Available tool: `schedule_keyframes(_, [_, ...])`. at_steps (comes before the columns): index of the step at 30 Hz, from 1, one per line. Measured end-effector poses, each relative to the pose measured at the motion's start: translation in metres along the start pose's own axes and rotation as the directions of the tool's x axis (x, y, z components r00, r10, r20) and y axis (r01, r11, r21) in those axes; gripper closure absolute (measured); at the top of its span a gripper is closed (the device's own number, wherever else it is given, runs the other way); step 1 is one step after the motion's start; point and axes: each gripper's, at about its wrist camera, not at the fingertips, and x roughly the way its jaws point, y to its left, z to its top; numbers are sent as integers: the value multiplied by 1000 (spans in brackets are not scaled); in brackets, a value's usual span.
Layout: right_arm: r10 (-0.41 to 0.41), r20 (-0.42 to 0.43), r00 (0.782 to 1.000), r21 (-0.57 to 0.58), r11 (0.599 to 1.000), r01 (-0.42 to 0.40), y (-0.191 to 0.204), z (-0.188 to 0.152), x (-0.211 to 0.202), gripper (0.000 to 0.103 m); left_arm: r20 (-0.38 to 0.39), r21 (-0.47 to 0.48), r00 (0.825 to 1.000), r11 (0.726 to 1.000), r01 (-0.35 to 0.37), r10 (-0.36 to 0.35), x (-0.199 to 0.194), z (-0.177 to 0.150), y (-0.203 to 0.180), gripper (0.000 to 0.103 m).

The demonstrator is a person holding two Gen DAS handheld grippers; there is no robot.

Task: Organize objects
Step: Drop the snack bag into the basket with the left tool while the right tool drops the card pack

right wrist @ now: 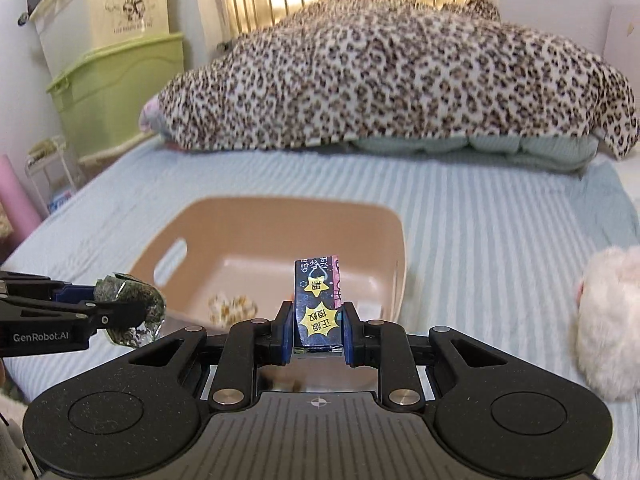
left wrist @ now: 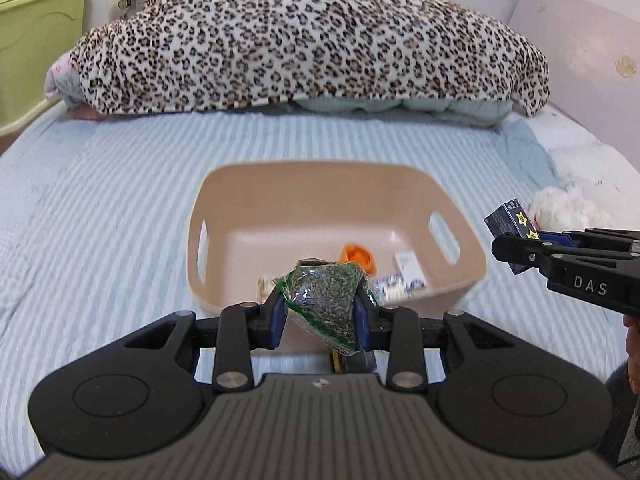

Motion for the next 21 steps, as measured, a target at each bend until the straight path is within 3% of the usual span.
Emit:
schedule_keyframes(10, [-16,68,998,-19,1000,17,0,37,18,81,4,0,998,998,-63,63,44,28,-3,67])
schedule_keyframes(21, [-51,-44,998,-28,998,50,-3,33,85,81,-126,-5,980,987,-158,156,125,31,0,67])
